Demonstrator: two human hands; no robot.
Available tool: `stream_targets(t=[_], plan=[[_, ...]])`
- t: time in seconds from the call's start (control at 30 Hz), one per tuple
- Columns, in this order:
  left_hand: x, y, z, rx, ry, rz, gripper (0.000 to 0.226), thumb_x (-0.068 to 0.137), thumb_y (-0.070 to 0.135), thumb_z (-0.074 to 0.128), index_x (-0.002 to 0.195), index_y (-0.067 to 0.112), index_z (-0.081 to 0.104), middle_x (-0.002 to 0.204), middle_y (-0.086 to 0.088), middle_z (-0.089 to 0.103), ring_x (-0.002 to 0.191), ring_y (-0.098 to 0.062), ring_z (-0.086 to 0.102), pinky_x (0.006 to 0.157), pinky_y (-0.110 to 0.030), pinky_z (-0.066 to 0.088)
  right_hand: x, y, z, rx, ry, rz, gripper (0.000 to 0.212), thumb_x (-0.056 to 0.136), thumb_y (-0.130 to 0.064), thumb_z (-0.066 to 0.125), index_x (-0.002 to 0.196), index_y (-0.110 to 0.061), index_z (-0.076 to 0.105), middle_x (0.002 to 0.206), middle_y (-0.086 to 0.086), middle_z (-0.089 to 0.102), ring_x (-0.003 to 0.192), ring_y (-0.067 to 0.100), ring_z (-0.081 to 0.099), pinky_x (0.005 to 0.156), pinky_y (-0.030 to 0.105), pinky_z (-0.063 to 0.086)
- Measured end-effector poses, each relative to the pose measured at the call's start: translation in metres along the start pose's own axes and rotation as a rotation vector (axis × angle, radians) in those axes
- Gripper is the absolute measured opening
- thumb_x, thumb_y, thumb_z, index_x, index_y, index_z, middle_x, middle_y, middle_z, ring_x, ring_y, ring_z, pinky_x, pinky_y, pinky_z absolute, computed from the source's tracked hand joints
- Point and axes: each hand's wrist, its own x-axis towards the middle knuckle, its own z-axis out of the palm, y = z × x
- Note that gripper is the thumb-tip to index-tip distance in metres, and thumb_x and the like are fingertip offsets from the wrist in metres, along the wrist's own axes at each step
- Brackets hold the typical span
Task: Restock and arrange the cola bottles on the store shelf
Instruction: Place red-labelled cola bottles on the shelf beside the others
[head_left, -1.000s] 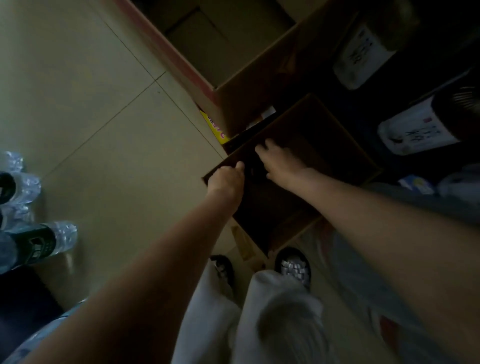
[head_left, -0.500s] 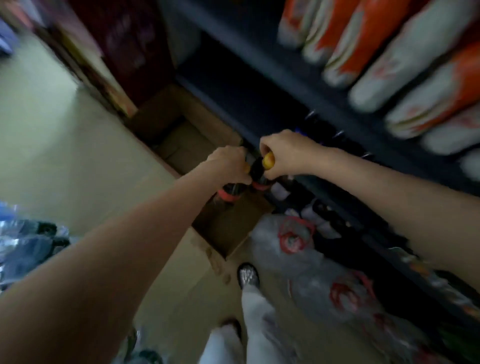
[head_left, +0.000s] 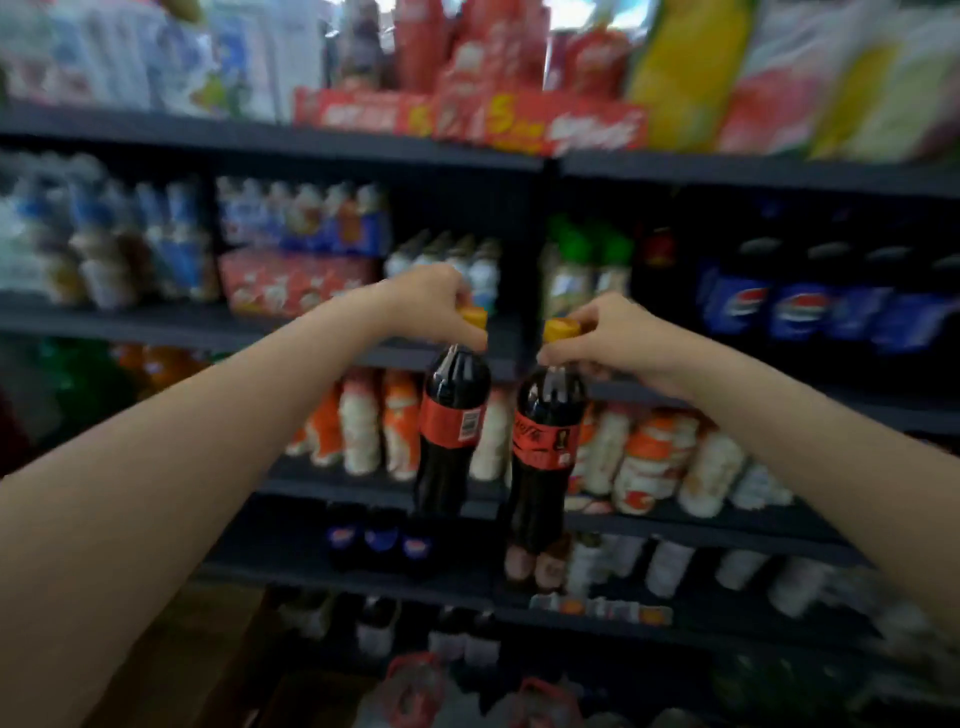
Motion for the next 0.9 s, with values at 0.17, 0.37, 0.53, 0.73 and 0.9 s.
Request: stream_targets(t=[0.17, 0.37, 0.53, 0.73, 0.9], plan=[[0.032, 0.131, -0.011, -0.153, 0.028, 0.202, 0.031, 0.079, 0.036, 0.069, 0.089, 0.007, 0.063, 0.068, -0.003, 0.054, 0.062, -0.016, 0.051, 0.053, -0.021, 0.039, -0.058, 0.05, -0.106, -0.042, 0.456, 0.007, 0.033, 0.077, -0.032, 0.074, 0.066, -0.007, 0.055, 0.055, 0.002, 0.043, 0.051, 0.012, 0.041, 0.052, 0.028, 0.029], [0.086, 0.277, 0.026, -0.244, 0.046, 0.356, 0.035, 0.081, 0.039, 0.066, 0.1, 0.011, 0.054, 0.083, 0.001, 0.054, 0.077, -0.015, 0.051, 0.059, -0.025, 0.04, -0.098, 0.131, -0.209, -0.077, 0.64, 0.012, 0.037, 0.08, -0.034, 0.071, 0.068, -0.005, 0.052, 0.06, 0.007, 0.049, 0.054, 0.016, 0.049, 0.055, 0.027, 0.035], [0.126, 0.367, 0.053, -0.376, 0.075, 0.302, 0.03, 0.086, 0.033, 0.062, 0.102, 0.013, 0.047, 0.09, -0.001, 0.05, 0.078, -0.016, 0.05, 0.061, -0.026, 0.039, -0.126, 0.208, -0.294, -0.11, 0.602, 0.089, 0.022, 0.086, -0.029, 0.067, 0.078, -0.01, 0.058, 0.052, 0.002, 0.055, 0.028, 0.003, 0.048, 0.032, 0.017, 0.036], [0.145, 0.403, 0.08, -0.539, 0.219, 0.166, 0.032, 0.087, 0.029, 0.062, 0.109, 0.01, 0.048, 0.089, -0.001, 0.051, 0.078, -0.014, 0.049, 0.057, -0.023, 0.038, -0.128, 0.247, -0.338, -0.248, 0.591, -0.055, 0.019, 0.085, -0.026, 0.067, 0.082, -0.01, 0.057, 0.056, 0.002, 0.059, 0.032, 0.002, 0.053, 0.032, 0.013, 0.039], [0.143, 0.386, 0.078, -0.474, 0.344, 0.127, 0.027, 0.09, 0.027, 0.057, 0.106, 0.007, 0.05, 0.086, -0.003, 0.051, 0.081, -0.018, 0.05, 0.055, -0.022, 0.036, -0.114, 0.239, -0.331, -0.103, 0.478, -0.184, 0.015, 0.086, -0.021, 0.066, 0.086, -0.008, 0.058, 0.056, 0.005, 0.061, 0.033, 0.005, 0.055, 0.034, 0.017, 0.044]])
